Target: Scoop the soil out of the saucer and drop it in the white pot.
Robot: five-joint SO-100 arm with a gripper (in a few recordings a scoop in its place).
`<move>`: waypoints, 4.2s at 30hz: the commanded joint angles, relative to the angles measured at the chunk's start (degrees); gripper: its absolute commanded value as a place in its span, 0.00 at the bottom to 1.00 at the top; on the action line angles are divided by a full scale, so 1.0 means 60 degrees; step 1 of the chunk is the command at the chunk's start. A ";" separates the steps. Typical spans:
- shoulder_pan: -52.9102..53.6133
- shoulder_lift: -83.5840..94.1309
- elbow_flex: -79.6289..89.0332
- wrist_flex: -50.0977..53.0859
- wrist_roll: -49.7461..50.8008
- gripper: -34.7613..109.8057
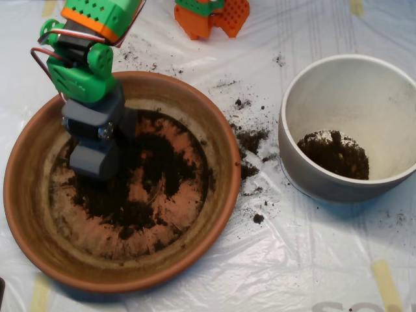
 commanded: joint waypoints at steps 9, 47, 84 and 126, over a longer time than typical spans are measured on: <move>-0.0615 0.1304 0.1230 -0.0176 0.0044 0.24; -0.5259 0.4922 -0.3560 0.3677 0.1128 0.24; -1.0342 0.0952 -0.7734 0.5479 0.0791 0.50; -0.3677 -0.1875 -1.3345 0.7295 0.1304 0.50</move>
